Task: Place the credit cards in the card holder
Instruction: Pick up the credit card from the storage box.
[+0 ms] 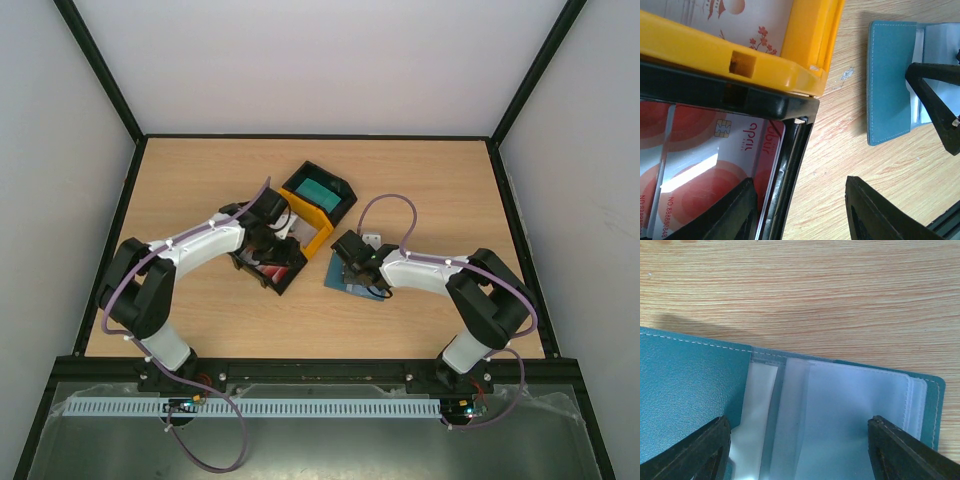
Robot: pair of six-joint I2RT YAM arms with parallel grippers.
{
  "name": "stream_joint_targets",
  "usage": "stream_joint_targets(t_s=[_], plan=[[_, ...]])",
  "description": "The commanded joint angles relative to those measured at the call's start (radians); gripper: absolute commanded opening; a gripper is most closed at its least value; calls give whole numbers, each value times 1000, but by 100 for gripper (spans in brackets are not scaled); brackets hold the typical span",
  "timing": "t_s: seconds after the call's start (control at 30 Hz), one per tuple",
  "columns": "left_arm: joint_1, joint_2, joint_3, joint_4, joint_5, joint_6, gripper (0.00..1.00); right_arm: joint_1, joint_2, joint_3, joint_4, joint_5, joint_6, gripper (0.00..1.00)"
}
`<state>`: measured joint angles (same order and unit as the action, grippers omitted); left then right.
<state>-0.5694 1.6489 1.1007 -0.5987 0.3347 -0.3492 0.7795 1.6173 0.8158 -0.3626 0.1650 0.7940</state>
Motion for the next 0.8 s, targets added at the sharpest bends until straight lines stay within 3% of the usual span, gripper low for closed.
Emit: stream_joint_targets(t_s=[0.0, 0.47, 0.63, 0.77], plan=[[-12, -20, 15, -35, 33, -8, 51, -7, 58, -51, -52, -8, 30, 73], [-22, 3, -49, 41, 99, -19, 54, -6, 69, -55, -49, -13, 41, 73], [-31, 9, -45, 46, 58, -26, 54, -6, 65, -60, -48, -16, 42, 73], [-54, -3, -20, 23, -7, 4, 62, -7, 63, -61, -45, -18, 46, 73]])
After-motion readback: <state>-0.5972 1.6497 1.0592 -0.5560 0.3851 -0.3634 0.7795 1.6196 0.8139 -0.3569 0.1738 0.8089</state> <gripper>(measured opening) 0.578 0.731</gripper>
